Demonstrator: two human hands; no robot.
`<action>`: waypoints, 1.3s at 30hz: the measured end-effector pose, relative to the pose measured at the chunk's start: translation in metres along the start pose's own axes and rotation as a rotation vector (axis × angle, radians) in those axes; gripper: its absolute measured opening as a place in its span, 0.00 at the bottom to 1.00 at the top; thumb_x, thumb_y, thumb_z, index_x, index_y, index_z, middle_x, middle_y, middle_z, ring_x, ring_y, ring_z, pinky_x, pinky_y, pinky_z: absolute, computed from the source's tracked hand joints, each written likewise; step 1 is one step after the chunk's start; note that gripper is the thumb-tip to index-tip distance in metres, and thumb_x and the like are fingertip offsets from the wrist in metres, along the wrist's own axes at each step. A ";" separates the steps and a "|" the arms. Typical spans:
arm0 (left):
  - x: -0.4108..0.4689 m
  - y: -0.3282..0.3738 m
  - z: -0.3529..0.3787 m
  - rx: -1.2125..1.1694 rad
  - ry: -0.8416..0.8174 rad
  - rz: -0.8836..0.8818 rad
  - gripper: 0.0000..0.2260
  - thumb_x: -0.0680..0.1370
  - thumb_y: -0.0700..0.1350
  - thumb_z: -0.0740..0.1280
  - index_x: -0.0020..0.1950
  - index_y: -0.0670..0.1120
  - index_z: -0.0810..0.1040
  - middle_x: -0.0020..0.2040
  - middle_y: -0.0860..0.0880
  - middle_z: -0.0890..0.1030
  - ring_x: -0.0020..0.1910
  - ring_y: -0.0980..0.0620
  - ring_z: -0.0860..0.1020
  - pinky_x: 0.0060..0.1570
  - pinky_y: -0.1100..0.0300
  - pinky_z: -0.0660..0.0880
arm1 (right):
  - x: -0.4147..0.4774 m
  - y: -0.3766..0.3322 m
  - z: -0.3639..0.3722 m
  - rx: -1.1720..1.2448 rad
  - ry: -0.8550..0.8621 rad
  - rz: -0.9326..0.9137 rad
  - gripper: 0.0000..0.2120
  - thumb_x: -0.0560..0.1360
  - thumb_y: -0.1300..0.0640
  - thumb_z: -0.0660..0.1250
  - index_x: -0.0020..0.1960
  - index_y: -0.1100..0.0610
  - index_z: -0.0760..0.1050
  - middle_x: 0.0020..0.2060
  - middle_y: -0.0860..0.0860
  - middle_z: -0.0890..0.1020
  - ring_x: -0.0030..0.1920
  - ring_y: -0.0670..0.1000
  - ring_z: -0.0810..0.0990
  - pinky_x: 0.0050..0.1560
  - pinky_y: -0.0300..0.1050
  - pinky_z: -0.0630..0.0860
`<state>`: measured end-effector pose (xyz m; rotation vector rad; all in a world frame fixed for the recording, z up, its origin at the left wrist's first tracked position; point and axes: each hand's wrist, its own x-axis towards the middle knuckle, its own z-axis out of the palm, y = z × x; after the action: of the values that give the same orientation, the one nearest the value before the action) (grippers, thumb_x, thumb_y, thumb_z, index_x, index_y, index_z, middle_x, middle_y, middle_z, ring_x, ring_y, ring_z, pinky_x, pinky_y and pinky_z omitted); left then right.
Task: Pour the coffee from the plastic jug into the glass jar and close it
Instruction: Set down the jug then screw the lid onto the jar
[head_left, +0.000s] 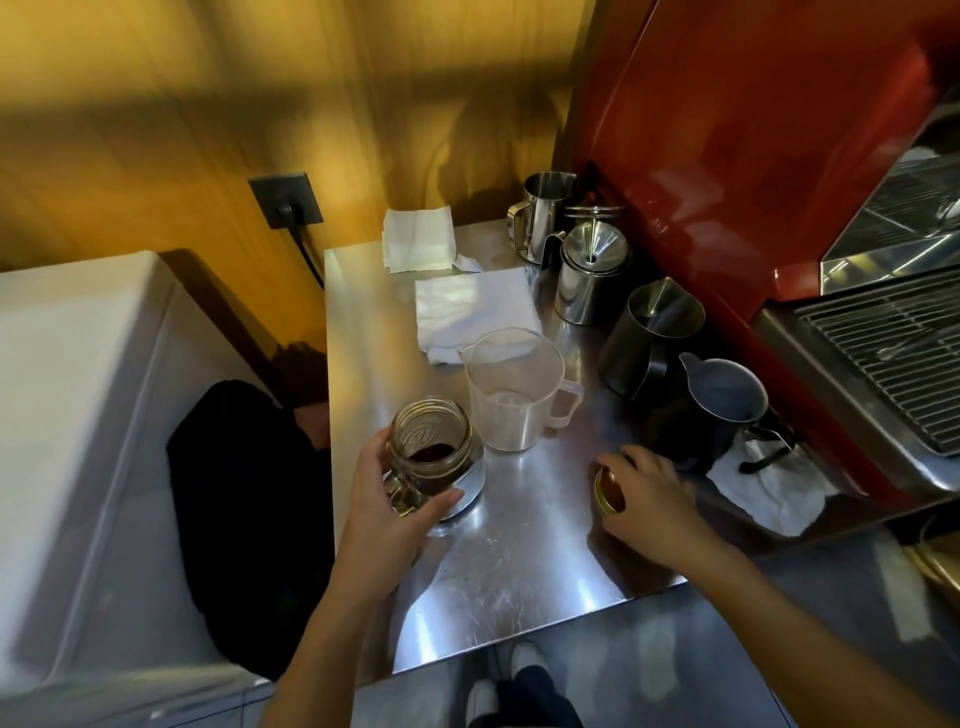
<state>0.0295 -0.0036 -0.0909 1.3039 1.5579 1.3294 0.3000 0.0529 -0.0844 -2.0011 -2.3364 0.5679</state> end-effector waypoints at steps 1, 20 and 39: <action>-0.001 0.000 0.000 -0.001 0.000 0.002 0.39 0.63 0.42 0.82 0.58 0.76 0.66 0.62 0.60 0.74 0.58 0.68 0.75 0.50 0.76 0.72 | 0.000 0.000 -0.002 -0.004 0.014 -0.021 0.27 0.69 0.53 0.68 0.66 0.50 0.64 0.66 0.53 0.65 0.65 0.58 0.61 0.60 0.53 0.64; -0.005 0.008 0.005 -0.014 0.042 -0.043 0.36 0.64 0.41 0.81 0.62 0.64 0.67 0.62 0.58 0.75 0.59 0.67 0.75 0.53 0.72 0.73 | 0.009 -0.069 -0.097 0.595 0.240 -0.389 0.26 0.68 0.53 0.73 0.64 0.53 0.70 0.56 0.49 0.73 0.57 0.50 0.73 0.58 0.45 0.70; 0.005 0.021 -0.009 -0.019 -0.190 -0.155 0.34 0.62 0.40 0.81 0.60 0.61 0.71 0.57 0.58 0.78 0.53 0.67 0.77 0.47 0.73 0.74 | 0.035 -0.138 -0.104 0.009 -0.226 -0.986 0.29 0.71 0.51 0.71 0.68 0.53 0.64 0.63 0.51 0.70 0.60 0.44 0.62 0.52 0.27 0.59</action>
<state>0.0246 -0.0023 -0.0684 1.2335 1.4789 1.0895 0.1869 0.0973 0.0437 -0.5835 -2.9758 0.7115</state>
